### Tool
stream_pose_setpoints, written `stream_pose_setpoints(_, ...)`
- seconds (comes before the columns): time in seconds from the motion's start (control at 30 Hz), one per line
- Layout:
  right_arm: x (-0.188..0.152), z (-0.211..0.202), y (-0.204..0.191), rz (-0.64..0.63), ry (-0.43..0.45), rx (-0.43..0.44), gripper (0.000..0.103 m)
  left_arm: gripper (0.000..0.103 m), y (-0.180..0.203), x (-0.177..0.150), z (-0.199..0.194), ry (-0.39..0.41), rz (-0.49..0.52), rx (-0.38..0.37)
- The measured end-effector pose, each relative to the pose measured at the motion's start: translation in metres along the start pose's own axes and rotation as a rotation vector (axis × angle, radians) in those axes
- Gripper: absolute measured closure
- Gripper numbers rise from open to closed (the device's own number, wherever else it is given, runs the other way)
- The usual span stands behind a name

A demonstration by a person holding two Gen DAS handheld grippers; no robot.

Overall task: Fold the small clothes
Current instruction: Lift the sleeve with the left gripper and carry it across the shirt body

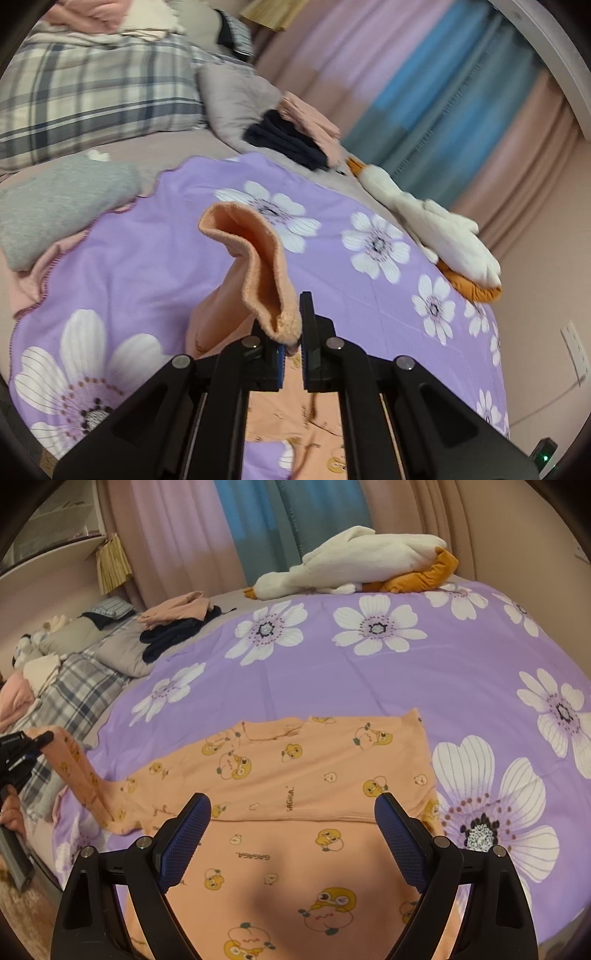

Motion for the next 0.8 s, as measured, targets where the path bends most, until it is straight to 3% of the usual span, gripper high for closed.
stream_pose_setpoints(0.4, 0.000, -0.003, 0.015, 0.043, 0.009, 0.009, 0.013, 0.098, 0.074, -0.048, 0.018, -0.085, 0.191, -0.073)
stream_pose_setpoints(0.63, 0.000, -0.005, 0.022, 0.057, 0.009, 0.005, 0.013, 0.097, 0.101, -0.104, 0.042, -0.199, 0.277, -0.108)
stream_pose_setpoints(0.8, -0.001, -0.005, 0.028, 0.075, 0.007, -0.001, 0.013, 0.097, 0.107, -0.149, 0.065, -0.293, 0.318, -0.083)
Point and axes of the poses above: each gripper's, at about its wrist camera, not at the fingertips, and z roughly the way its jaws point, y to its right, x to its top, the point moved 7 cm from there along z, roughly the way its jaws point, and after that the axes turned 13 degrees about x, right-handed, at the moved point
